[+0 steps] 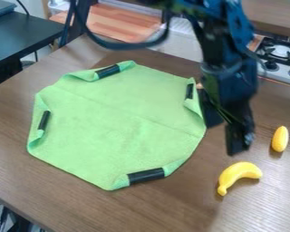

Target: Move the yellow figure from edge of the cloth and put it on the table

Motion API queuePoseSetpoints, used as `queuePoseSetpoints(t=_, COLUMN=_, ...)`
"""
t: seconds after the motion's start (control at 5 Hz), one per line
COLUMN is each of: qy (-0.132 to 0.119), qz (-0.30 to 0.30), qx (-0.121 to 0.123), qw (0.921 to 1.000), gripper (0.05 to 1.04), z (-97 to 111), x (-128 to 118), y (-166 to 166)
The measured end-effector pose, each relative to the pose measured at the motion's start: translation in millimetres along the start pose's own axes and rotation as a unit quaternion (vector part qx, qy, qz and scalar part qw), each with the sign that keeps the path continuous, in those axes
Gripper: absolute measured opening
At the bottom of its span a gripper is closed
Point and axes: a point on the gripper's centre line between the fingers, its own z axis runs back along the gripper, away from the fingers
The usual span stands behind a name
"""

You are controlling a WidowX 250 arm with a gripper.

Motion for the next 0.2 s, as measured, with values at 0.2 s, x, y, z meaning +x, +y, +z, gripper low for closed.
queuePoseSetpoints(t=0.2, qy=0.018, qz=0.024, qx=0.052, qw=0.9982, gripper=1.003, z=33.8, x=-20.7, y=28.6)
